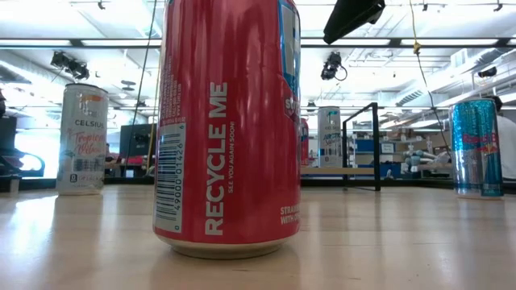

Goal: Place canned beverage on shelf
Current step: Put the top white yellow soda can on the shelf

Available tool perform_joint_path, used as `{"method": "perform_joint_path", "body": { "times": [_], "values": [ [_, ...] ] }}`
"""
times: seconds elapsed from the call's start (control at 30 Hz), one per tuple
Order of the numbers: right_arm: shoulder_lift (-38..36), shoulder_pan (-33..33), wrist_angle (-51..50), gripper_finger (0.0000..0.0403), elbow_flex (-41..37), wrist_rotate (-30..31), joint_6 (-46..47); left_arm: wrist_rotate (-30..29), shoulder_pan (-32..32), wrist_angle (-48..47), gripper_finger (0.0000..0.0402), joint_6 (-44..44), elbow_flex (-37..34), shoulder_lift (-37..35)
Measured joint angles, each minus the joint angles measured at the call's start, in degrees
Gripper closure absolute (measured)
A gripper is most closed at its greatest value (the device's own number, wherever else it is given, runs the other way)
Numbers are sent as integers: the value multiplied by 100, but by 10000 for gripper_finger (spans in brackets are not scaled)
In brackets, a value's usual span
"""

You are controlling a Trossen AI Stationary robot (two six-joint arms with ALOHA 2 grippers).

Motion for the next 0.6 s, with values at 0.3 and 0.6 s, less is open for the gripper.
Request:
{"method": "perform_joint_path", "body": {
  "times": [0.3,0.6],
  "values": [
    [0,0,11,276,0,0,0,7,43,-236,172,-194,0,-2],
    [0,0,20,276,0,2,2,6,43,-246,169,-201,0,9]
  ]
}}
